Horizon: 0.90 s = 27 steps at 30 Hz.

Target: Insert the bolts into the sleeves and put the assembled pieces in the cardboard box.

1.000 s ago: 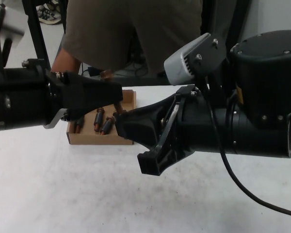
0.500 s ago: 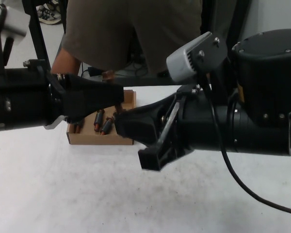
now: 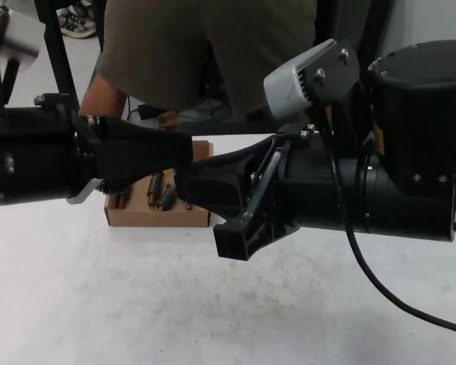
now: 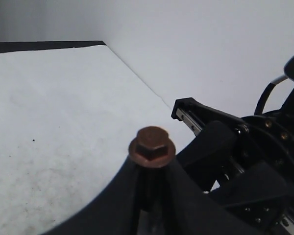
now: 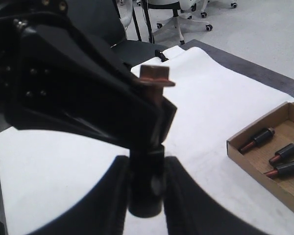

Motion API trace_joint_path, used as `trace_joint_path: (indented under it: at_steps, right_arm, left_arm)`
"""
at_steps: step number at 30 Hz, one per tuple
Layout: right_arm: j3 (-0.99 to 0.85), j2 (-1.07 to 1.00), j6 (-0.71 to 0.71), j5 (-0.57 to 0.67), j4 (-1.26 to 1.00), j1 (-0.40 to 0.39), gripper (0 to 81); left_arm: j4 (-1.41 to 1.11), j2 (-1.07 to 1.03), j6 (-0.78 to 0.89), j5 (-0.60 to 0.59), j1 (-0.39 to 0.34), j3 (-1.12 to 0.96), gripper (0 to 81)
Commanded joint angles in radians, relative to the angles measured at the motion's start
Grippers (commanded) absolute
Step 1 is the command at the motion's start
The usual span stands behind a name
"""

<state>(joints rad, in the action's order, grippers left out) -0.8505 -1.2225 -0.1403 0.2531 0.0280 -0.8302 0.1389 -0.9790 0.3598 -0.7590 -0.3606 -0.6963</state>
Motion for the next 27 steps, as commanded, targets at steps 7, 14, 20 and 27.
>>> trace_joint_path:
  at_steps: [7,14,20,27]
  right_arm:
    - [-0.021,0.015,0.012,0.02,-0.086,-0.003,0.2]
    - [-0.021,0.015,0.012,0.02,-0.086,-0.003,0.2]
    - [-0.021,0.015,0.013,0.02,-0.043,-0.003,0.2]
    - [-0.021,-0.039,0.042,0.02,0.005,0.011,0.2]
  left_arm:
    - [-0.023,-0.004,0.079,-0.048,0.001,0.002,53.2]
    - [-0.023,-0.002,0.088,-0.043,0.001,0.002,53.1]
    - [-0.093,0.053,0.153,-0.044,0.026,0.0,53.1]
    - [-0.046,0.2,0.165,0.036,0.115,0.0,49.1]
